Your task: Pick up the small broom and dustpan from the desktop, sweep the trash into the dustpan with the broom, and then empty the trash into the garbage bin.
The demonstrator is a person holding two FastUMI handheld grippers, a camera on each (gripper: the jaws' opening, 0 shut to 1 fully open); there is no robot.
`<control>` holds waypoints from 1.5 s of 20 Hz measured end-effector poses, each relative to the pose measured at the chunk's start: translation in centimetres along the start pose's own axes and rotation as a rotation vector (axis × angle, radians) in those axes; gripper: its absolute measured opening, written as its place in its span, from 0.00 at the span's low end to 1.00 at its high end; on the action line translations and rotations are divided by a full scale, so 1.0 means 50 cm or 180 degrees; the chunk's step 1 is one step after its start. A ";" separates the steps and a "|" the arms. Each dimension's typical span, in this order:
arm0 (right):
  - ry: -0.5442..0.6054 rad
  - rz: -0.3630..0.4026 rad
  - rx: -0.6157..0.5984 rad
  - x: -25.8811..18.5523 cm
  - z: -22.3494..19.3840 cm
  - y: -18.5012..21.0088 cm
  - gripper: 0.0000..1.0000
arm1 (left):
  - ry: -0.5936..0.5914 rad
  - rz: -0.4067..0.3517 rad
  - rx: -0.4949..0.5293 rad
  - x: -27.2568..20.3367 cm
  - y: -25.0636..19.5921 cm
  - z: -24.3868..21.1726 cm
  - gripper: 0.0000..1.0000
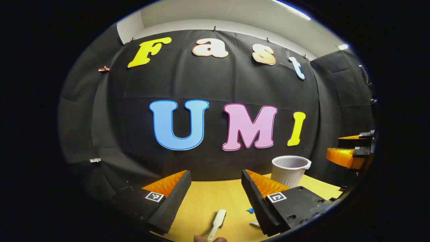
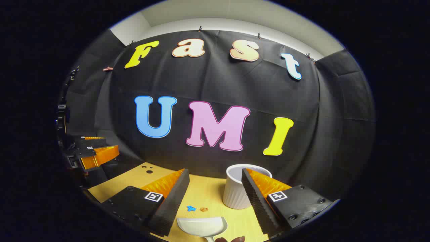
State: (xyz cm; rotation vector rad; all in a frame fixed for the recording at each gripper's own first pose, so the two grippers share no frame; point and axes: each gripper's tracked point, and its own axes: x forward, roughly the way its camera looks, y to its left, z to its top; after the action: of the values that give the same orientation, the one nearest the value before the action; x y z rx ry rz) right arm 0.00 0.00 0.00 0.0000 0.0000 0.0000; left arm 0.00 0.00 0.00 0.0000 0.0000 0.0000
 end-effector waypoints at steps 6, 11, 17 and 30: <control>-0.0089 -0.0089 -0.0096 -0.012 0.017 -0.018 0.97 | 0.0055 0.0000 -0.0115 0.009 0.020 -0.019 0.96; -0.0001 -0.0043 -0.0052 0.013 -0.011 -0.028 0.97 | 0.0031 0.0029 -0.0078 0.027 0.021 -0.019 0.96; 0.0457 0.0335 -0.0148 0.017 -0.104 0.005 0.98 | 0.0114 0.0101 -0.0093 0.048 0.017 -0.044 0.96; 0.2831 0.0761 -0.0311 -0.128 -0.663 0.004 0.92 | 0.0351 0.0330 0.0045 0.035 0.022 -0.108 0.96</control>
State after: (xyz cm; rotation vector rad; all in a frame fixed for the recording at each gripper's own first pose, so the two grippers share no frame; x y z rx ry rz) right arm -6.42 0.22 -33.16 -0.0977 0.8892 0.2389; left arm 1.75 1.08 -5.38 0.0141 0.1103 0.1038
